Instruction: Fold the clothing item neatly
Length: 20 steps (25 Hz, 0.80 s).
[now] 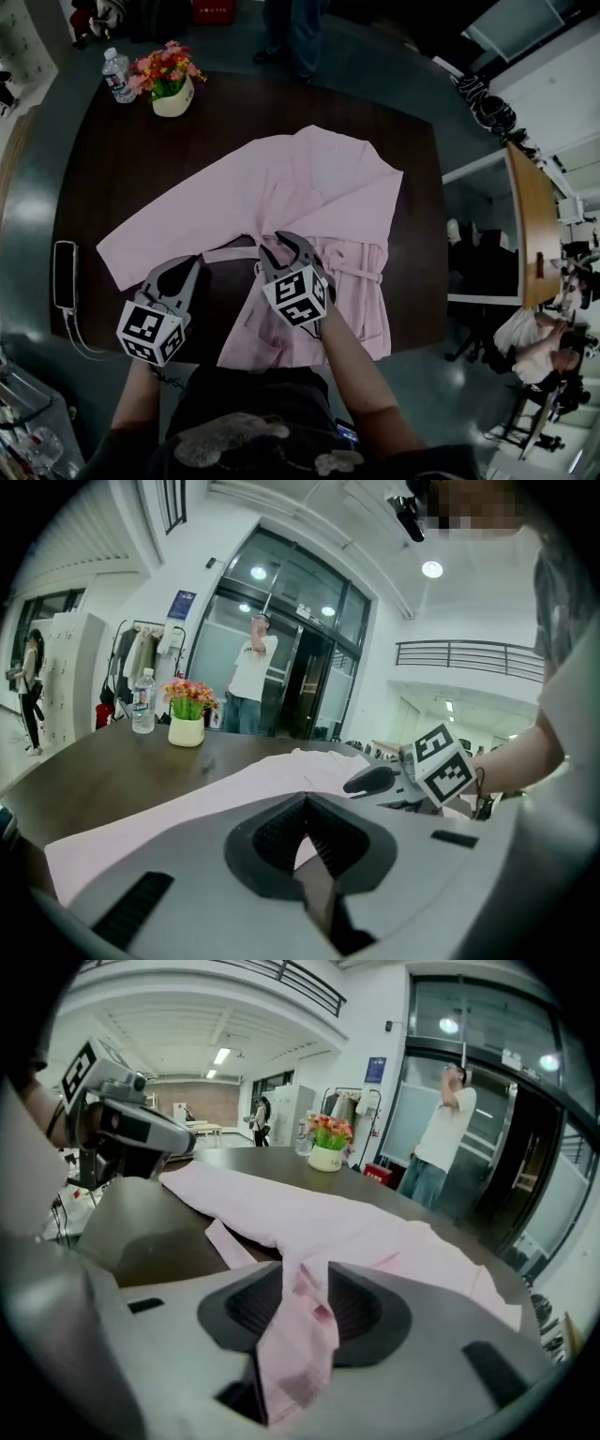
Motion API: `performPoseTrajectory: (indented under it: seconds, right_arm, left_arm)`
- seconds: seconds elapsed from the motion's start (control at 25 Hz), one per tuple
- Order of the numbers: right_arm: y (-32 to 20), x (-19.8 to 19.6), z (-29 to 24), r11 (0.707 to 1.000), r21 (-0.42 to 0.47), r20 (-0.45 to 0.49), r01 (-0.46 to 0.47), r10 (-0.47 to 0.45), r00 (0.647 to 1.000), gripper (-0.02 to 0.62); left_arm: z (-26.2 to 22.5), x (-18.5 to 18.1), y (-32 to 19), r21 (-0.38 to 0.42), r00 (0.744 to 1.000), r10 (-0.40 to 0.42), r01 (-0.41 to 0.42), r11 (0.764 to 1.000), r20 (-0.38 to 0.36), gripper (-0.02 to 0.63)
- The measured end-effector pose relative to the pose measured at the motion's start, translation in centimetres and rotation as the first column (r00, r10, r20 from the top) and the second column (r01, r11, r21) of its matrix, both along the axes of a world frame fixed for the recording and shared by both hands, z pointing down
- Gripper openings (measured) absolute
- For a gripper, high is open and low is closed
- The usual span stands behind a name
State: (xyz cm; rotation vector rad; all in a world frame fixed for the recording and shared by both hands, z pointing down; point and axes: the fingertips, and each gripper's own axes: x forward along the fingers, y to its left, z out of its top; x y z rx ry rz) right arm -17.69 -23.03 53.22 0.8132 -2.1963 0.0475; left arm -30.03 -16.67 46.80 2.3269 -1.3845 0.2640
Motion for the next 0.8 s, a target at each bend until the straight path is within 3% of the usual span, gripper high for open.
performPoseTrajectory:
  seconds: [0.2, 0.28, 0.4, 0.48, 0.6, 0.64, 0.72, 0.8]
  right_arm:
    - [-4.6, 2.9, -2.6, 0.980, 0.047, 0.068, -0.192, 0.189, 0.980, 0.121]
    - [-7.5, 3.7, -2.6, 0.960, -0.022, 0.125, -0.280, 0.280, 0.952, 0.121]
    - [-11.1, 3.7, -1.1, 0.906, -0.209, 0.188, -0.368, 0.407, 0.894, 0.121]
    - [-12.7, 3.6, 0.8, 0.856, -0.309, 0.167, -0.414, 0.477, 0.863, 0.121]
    - [-13.4, 3.7, 2.8, 0.797, -0.378, 0.117, -0.471, 0.546, 0.830, 0.121]
    - [-13.4, 3.6, 2.7, 0.794, -0.378, 0.119, -0.477, 0.553, 0.825, 0.117]
    - [-13.3, 2.9, 1.6, 0.809, -0.350, 0.149, -0.473, 0.546, 0.824, -0.003]
    - [-13.1, 1.2, 0.0, 0.847, -0.318, 0.199, -0.426, 0.499, 0.843, -0.003]
  left_arm:
    - [0.2, 0.2, 0.0, 0.004, 1.000, 0.011, -0.011, 1.000, -0.009, 0.011]
    - [0.1, 0.2, -0.1, 0.004, 1.000, 0.015, -0.015, 1.000, -0.009, 0.009]
    - [0.2, -0.1, -0.3, -0.002, 1.000, 0.009, -0.009, 1.000, -0.012, 0.009]
    - [0.6, -0.7, -0.6, -0.015, 1.000, 0.002, -0.003, 1.000, -0.008, 0.011]
    - [0.8, -1.5, -0.8, -0.028, 1.000, -0.007, 0.007, 1.000, -0.007, 0.011]
    - [0.8, -1.8, -0.9, -0.028, 1.000, -0.011, 0.011, 1.000, -0.008, 0.009]
    - [0.7, -2.4, -1.1, -0.025, 1.000, -0.019, 0.019, 1.000, -0.008, 0.009]
    - [0.9, -3.0, -1.3, -0.028, 1.000, -0.025, 0.025, 0.999, -0.007, 0.011]
